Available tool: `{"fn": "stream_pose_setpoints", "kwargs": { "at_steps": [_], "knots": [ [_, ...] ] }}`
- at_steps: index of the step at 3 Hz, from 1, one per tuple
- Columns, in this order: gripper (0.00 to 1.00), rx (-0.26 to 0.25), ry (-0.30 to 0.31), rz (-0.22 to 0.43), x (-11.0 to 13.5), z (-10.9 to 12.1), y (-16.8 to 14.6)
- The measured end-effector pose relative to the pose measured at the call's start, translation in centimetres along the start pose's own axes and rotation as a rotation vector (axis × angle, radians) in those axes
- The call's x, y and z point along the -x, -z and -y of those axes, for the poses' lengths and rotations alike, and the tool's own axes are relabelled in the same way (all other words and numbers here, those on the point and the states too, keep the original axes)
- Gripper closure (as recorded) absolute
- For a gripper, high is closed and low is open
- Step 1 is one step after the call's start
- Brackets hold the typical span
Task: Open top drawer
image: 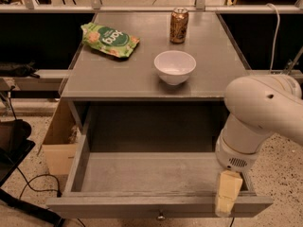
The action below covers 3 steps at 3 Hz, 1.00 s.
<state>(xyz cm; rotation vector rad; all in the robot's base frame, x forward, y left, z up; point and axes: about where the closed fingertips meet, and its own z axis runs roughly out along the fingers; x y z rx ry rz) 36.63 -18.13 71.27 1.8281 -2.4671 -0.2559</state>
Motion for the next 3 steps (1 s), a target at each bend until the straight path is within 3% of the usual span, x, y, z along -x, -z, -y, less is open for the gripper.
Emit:
{"fn": "stream_pose_setpoints", "kwargs": {
  "at_steps": [1, 2, 3],
  "knots": [
    [0.00, -0.087, -0.003, -0.044, 0.5, 0.1, 5.4],
    [0.00, -0.155, -0.027, -0.035, 0.1, -0.4, 9.6],
    [0.00, -0.243, -0.065, 0.014, -1.6, -2.1, 12.3]
  ]
}}
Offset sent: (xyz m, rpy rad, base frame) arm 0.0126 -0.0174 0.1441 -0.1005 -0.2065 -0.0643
